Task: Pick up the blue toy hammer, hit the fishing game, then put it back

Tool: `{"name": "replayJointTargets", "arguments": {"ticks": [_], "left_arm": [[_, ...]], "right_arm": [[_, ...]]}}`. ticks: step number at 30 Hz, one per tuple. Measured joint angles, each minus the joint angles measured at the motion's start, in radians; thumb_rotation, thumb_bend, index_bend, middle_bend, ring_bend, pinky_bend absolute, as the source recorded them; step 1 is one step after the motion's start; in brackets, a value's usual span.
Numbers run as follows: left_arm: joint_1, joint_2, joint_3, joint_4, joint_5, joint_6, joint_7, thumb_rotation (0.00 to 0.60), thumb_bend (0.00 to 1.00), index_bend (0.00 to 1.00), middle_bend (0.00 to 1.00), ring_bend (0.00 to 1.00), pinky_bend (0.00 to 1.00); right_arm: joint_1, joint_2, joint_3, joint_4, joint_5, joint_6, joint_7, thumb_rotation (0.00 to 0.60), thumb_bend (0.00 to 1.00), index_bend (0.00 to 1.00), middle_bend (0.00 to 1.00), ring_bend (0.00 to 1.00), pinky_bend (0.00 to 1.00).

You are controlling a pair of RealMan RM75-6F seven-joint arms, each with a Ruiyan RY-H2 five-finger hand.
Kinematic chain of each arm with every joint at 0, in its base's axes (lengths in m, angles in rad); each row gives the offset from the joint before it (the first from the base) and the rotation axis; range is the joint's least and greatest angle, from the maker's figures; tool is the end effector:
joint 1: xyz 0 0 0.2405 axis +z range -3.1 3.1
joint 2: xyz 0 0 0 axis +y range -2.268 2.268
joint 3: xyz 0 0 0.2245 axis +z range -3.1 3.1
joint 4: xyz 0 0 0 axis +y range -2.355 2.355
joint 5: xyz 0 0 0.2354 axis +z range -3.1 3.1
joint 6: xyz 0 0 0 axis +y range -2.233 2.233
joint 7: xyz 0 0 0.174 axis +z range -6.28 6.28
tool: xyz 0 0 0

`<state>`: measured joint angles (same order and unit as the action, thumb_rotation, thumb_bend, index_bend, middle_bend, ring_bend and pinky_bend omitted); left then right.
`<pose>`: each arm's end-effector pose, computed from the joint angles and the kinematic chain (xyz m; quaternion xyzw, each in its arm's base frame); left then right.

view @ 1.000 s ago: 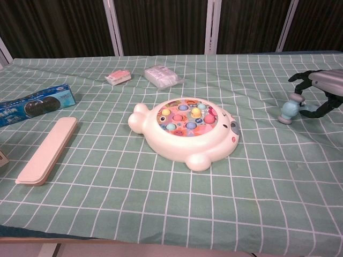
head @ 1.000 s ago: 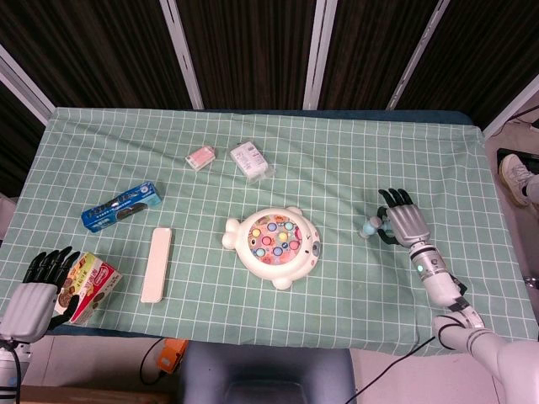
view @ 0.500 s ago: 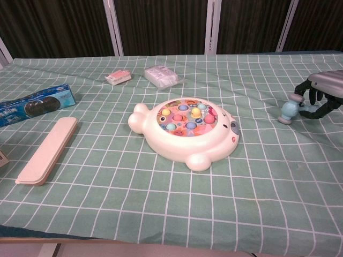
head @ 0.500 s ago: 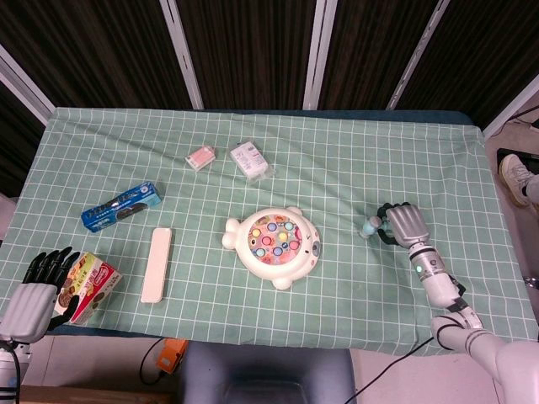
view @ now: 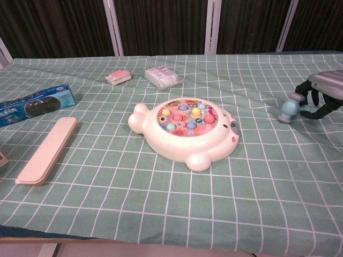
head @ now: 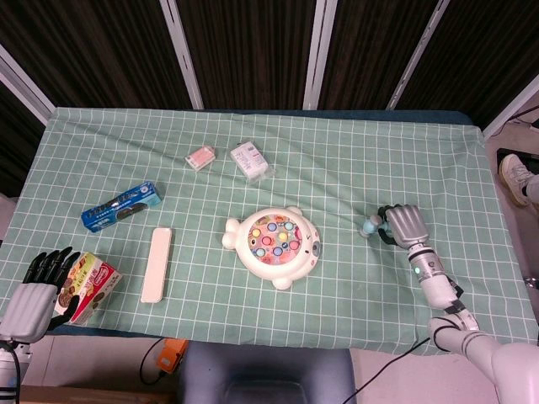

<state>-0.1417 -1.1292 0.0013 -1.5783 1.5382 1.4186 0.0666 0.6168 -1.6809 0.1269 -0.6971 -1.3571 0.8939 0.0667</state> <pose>-0.2908 0.2148 0.1011 -0.6547 -0.3659 -0.3496 0.5614 -0.3043 -0.4078 0.0052 0.7063 -0.3481 0.2711 0.5536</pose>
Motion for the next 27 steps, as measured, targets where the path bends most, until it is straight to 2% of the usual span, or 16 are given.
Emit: {"name": "replayJointTargets", "arguments": {"ticks": [18, 27], "left_arm": [[-0.002, 0.0, 0.001, 0.0, 0.0, -0.004, 0.0, 0.6, 0.42, 0.0, 0.04, 0.02, 0.04], [-0.001, 0.002, 0.002, -0.002, 0.005, 0.001, -0.001, 0.6, 0.42, 0.0, 0.04, 0.02, 0.04]], "right_arm": [[-0.002, -0.027, 0.007, 0.028, 0.007, 0.011, -0.037, 0.6, 0.55, 0.97, 0.7, 0.76, 0.77], [-0.006, 0.011, 0.016, -0.023, 0.004, 0.041, -0.044, 0.6, 0.55, 0.97, 0.71, 0.77, 0.78]]}}
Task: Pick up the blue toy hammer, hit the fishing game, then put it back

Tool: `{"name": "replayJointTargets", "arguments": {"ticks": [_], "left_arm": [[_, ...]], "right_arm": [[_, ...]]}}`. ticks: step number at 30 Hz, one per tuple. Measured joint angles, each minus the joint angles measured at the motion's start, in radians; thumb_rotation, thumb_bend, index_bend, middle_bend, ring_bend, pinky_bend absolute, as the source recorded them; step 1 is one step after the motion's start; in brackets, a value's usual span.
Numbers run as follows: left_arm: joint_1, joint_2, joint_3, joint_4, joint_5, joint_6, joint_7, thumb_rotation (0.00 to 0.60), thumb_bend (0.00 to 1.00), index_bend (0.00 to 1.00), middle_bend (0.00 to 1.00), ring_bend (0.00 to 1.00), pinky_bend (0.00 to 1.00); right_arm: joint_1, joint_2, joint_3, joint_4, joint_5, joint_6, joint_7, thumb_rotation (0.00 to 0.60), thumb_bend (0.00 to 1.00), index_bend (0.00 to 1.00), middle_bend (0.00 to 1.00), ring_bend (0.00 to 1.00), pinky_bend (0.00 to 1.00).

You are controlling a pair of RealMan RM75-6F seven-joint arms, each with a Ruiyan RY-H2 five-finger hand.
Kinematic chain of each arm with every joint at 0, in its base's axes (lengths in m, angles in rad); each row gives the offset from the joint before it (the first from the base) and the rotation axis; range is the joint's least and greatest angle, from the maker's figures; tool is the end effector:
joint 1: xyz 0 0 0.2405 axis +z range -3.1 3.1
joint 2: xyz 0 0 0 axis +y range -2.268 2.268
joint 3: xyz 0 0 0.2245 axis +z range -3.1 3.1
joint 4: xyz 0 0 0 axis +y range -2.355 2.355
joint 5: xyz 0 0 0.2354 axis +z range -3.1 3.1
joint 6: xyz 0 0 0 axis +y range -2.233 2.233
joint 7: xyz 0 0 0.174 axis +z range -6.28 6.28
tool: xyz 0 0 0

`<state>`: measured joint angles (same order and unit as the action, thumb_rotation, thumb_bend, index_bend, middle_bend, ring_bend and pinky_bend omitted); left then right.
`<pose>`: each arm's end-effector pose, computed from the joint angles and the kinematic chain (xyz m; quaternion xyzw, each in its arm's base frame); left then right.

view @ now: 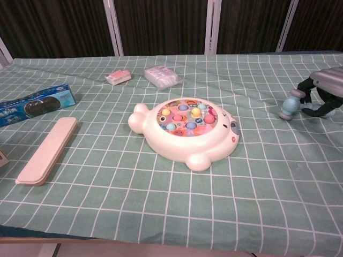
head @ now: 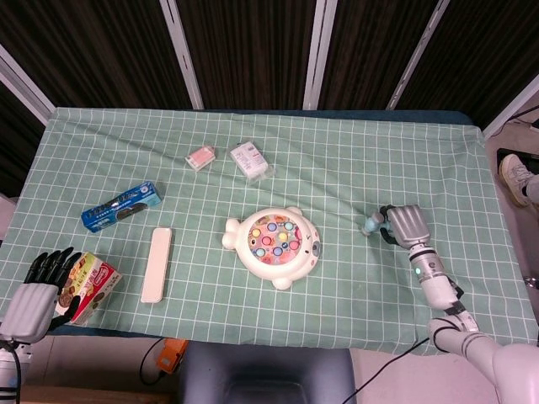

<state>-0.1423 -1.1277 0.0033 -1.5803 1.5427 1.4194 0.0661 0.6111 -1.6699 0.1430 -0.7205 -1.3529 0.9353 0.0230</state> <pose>-0.2899 0.2144 0.1008 -0.6562 -0.3653 -0.3504 0.5596 -0.2981 -0.4090 0.0128 0.7020 -0.3282 0.2807 0.5663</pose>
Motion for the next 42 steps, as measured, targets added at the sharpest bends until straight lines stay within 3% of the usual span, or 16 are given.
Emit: {"name": "replayJointTargets", "arguments": {"ticks": [11, 19, 24, 30, 36, 42], "left_arm": [[0.004, 0.002, 0.003, -0.001, 0.012, 0.011, -0.008, 0.6, 0.42, 0.0, 0.04, 0.02, 0.04], [0.01, 0.01, 0.009, -0.001, 0.032, 0.031, -0.03, 0.6, 0.42, 0.0, 0.04, 0.02, 0.04], [0.017, 0.019, 0.015, 0.001, 0.051, 0.048, -0.056, 0.6, 0.42, 0.0, 0.04, 0.02, 0.04], [0.026, 0.032, 0.018, 0.009, 0.066, 0.073, -0.098, 0.6, 0.42, 0.0, 0.04, 0.02, 0.04], [0.032, 0.041, 0.022, 0.019, 0.075, 0.082, -0.122, 0.6, 0.42, 0.0, 0.04, 0.02, 0.04], [0.037, 0.045, 0.023, 0.02, 0.079, 0.09, -0.132, 0.6, 0.42, 0.0, 0.04, 0.02, 0.04]], "right_arm": [[-0.008, 0.102, 0.02, -0.184, -0.017, 0.087, -0.039, 0.6, 0.55, 0.97, 0.71, 0.77, 0.78], [-0.011, 0.22, 0.039, -0.489, -0.044, 0.166, -0.165, 0.6, 0.55, 0.97, 0.71, 0.77, 0.78], [0.008, 0.271, 0.056, -0.703, -0.042, 0.18, -0.356, 0.6, 0.55, 0.97, 0.71, 0.77, 0.78], [0.059, 0.266, 0.079, -0.844, 0.021, 0.16, -0.638, 0.6, 0.55, 0.97, 0.71, 0.77, 0.78], [0.123, 0.2, 0.087, -0.897, 0.123, 0.146, -0.906, 0.6, 0.55, 0.97, 0.71, 0.77, 0.78], [0.175, 0.113, 0.067, -0.88, 0.216, 0.154, -1.077, 0.6, 0.55, 0.97, 0.71, 0.77, 0.78]]}}
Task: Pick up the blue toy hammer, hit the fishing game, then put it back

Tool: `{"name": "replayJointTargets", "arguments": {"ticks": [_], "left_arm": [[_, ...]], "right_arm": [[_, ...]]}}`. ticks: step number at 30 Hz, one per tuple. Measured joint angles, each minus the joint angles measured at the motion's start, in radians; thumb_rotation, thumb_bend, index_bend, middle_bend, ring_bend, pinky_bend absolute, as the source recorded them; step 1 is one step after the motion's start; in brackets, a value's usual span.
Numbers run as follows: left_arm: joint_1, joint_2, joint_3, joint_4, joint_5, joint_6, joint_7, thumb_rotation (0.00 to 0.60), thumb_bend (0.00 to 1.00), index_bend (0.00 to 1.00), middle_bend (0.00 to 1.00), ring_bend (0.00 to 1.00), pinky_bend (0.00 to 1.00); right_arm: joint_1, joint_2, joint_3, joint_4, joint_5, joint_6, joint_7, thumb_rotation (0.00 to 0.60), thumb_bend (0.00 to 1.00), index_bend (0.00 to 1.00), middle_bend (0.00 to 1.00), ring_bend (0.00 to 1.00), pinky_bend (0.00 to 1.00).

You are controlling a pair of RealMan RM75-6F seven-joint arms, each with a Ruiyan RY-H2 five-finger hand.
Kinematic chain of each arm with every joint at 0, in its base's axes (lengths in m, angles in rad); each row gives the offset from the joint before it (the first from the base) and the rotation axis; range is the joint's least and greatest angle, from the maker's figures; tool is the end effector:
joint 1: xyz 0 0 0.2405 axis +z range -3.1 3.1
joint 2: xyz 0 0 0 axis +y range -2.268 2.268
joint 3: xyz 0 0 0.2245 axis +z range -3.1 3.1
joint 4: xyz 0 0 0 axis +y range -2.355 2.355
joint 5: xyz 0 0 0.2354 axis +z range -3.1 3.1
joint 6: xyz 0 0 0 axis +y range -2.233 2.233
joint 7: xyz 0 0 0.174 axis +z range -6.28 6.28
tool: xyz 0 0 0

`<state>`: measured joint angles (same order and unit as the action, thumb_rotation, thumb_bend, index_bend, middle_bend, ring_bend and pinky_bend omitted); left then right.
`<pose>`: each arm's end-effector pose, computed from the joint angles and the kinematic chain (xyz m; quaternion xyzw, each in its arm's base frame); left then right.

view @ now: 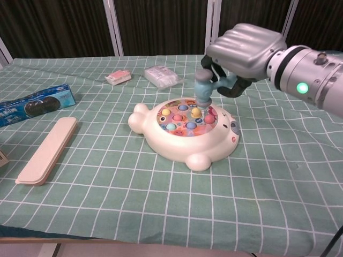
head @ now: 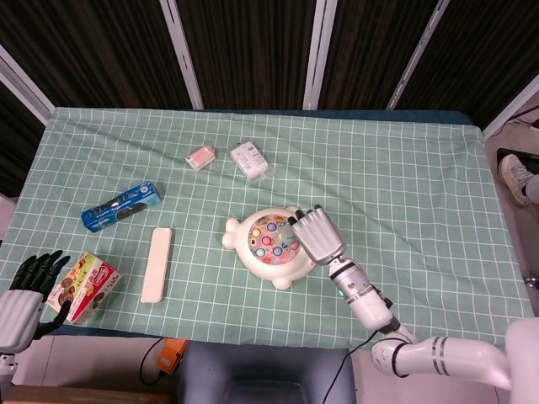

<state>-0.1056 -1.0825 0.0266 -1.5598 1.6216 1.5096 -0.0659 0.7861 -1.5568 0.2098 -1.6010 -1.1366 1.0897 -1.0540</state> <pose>-0.2911 0.1986 0.1216 -0.6461 -0.3649 -0.3909 0.5446 -0.0568 -0.3442 -0.0372 0.7983 -0.0907 0.2908 0.5196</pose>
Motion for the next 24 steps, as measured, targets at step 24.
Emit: {"name": "replayJointTargets", "arguments": {"ticks": [24], "left_arm": [[0.001, -0.001, -0.004, -0.001, -0.003, -0.004, 0.004, 0.6, 0.42, 0.0, 0.04, 0.02, 0.04]], "right_arm": [[0.037, -0.051, -0.064, 0.095, 0.081, -0.006, -0.021, 0.6, 0.55, 0.98, 0.72, 0.77, 0.78]]}}
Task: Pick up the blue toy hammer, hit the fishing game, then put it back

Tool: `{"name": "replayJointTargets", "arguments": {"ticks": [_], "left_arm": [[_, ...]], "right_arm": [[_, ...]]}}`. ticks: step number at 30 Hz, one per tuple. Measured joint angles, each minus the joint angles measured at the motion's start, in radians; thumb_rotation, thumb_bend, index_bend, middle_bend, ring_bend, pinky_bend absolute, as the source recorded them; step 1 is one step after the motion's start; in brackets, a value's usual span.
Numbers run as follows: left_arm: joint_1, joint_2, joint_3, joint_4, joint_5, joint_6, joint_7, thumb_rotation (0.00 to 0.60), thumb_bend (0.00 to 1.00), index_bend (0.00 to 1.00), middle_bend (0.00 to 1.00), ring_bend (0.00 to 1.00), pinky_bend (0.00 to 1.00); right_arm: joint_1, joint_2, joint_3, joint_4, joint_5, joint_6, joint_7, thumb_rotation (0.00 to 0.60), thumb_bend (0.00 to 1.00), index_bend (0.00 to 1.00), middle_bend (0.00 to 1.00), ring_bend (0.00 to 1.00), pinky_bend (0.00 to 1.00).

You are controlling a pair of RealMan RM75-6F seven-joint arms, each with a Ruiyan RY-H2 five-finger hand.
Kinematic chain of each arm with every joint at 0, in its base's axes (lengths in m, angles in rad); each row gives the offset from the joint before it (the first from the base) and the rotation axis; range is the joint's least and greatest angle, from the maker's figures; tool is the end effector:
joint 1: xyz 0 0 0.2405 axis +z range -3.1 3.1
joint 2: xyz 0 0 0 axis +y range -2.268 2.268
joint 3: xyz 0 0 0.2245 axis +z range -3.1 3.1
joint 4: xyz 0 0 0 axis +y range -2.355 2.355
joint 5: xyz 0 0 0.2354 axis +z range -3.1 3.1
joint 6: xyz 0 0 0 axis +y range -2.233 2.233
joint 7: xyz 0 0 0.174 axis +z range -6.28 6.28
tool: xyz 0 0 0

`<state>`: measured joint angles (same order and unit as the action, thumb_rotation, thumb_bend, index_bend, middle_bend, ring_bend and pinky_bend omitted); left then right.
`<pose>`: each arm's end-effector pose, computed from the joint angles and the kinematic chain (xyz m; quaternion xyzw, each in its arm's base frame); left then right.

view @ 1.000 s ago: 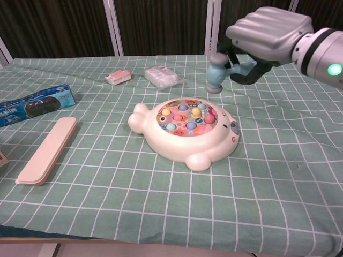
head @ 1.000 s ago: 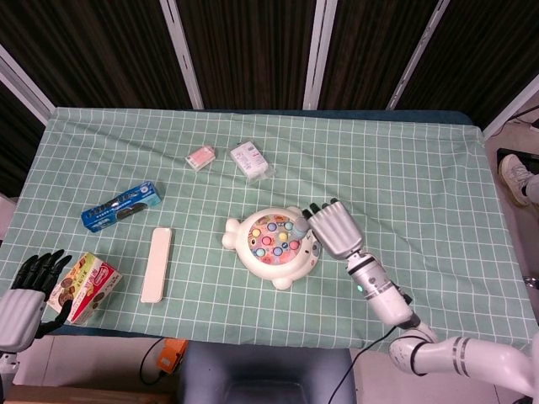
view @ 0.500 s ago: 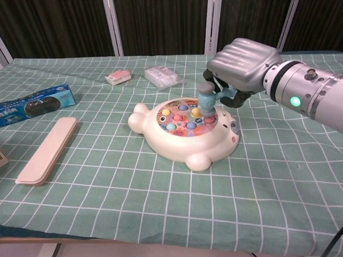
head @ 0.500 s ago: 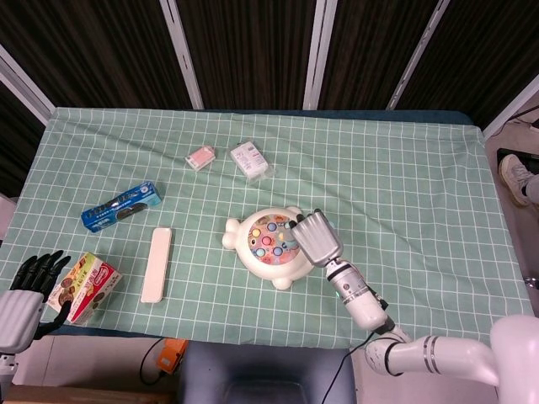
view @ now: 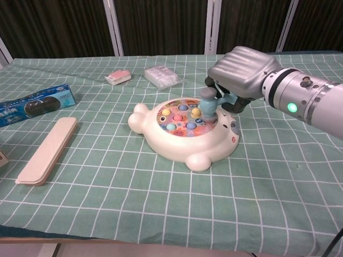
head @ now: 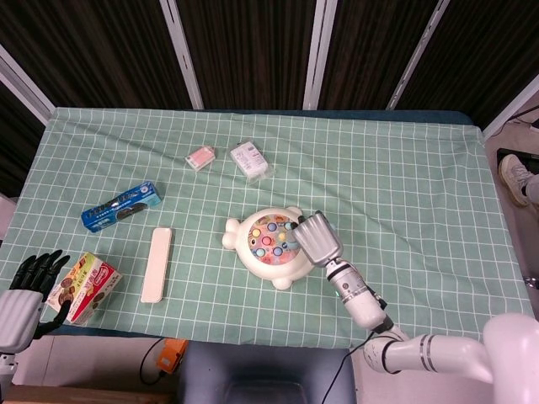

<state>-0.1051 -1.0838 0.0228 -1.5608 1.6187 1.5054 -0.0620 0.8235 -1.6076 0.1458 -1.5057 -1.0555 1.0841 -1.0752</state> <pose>-0.2913 0.1994 0.1212 -0.6456 -0.3651 -0.3897 0.5459 -0.0803 -0.3480 -0.0595 0.8130 -0.0918 0.2416 0.5217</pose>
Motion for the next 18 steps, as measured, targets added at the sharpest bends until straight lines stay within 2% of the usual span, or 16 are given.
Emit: {"name": "replayJointTargets", "arguments": {"ticks": [5, 11, 18], "left_arm": [[0.001, 0.0, 0.0, -0.001, 0.001, 0.002, 0.0, 0.6, 0.42, 0.0, 0.04, 0.02, 0.04], [0.001, 0.0, 0.0, 0.0, 0.002, 0.001, -0.001, 0.6, 0.42, 0.0, 0.04, 0.02, 0.04], [-0.001, 0.002, -0.001, 0.0, -0.001, -0.003, -0.006, 0.6, 0.42, 0.0, 0.04, 0.02, 0.04]], "right_arm": [[0.002, 0.001, 0.001, 0.0, 0.002, 0.011, 0.01, 0.6, 0.55, 0.98, 0.72, 0.77, 0.78], [0.002, 0.006, 0.027, -0.011, -0.006, 0.04, 0.058, 0.6, 0.55, 0.98, 0.72, 0.77, 0.78], [0.022, -0.034, 0.042, 0.013, 0.005, 0.045, 0.055, 0.6, 0.55, 0.98, 0.72, 0.77, 0.78]]}}
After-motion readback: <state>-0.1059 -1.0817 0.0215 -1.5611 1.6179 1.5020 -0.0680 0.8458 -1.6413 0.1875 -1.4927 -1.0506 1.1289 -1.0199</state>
